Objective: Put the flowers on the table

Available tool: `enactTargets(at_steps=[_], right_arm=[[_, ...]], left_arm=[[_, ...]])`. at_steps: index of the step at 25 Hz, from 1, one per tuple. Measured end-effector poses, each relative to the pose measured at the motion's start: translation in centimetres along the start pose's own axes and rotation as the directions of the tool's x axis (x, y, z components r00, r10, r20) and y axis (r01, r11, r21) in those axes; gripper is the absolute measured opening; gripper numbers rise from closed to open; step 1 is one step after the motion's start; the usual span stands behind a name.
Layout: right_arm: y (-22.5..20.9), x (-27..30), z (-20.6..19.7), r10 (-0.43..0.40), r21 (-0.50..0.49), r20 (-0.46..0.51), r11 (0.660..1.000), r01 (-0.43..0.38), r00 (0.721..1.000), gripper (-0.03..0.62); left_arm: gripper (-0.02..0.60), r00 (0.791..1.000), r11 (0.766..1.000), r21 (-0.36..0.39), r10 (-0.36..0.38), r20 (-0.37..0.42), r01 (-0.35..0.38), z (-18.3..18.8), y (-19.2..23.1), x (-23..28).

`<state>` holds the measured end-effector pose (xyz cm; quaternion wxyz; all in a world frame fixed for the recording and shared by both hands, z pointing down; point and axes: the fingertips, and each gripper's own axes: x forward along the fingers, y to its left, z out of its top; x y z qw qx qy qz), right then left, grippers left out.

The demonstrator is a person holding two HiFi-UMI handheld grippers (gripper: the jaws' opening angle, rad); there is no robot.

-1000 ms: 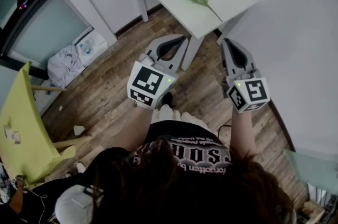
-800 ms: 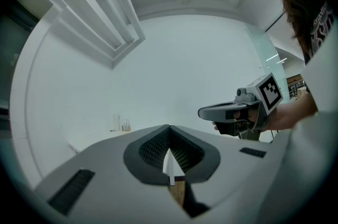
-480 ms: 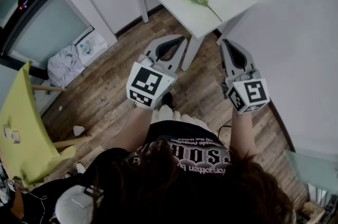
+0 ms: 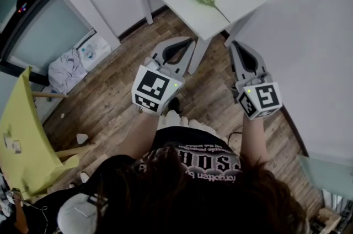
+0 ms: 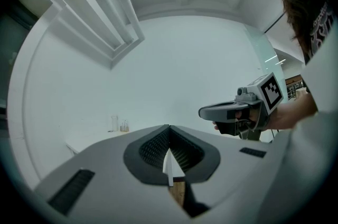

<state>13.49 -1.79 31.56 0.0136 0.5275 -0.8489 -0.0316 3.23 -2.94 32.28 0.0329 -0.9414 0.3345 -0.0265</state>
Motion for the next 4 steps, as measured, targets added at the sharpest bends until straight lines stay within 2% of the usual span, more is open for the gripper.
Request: enactTargets(at_steps=[4], right_arm=[[-0.07,0.21,-0.07,0.006,0.004,0.003,1.0,-0.006,1.0,0.031]], left_arm=[[0.0,1.0,1.0,0.004,-0.009,-0.002,0.009,0.02,-0.08,0.45]])
